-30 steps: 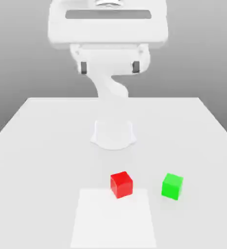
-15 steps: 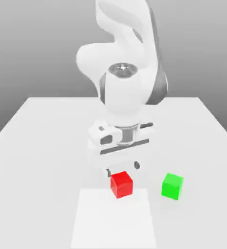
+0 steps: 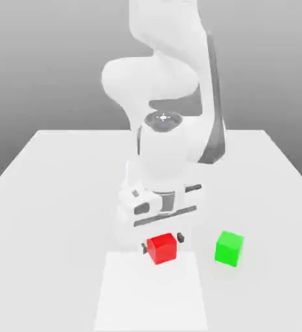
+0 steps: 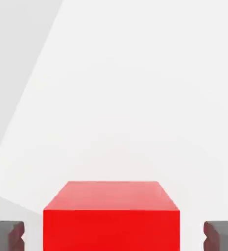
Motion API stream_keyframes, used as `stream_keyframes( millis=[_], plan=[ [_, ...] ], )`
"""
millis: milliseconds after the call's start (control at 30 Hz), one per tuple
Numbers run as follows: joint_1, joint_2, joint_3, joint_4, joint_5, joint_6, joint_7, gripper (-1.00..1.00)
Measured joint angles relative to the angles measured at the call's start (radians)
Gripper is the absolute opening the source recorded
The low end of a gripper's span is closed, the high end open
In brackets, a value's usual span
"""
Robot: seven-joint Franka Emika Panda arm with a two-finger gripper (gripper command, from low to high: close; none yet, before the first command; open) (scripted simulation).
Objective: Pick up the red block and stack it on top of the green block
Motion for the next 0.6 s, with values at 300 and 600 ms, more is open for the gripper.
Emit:
stream_keyframes(
  millis=[300,600],
  plan=[
    [0.0,-0.034,-0.006,0.002,-0.013,-0.034,0.005,-1.0],
    [-0.008,-0.175,-0.033,-0.009,-0.119,-0.163,0.077,-1.0]
  ],
)
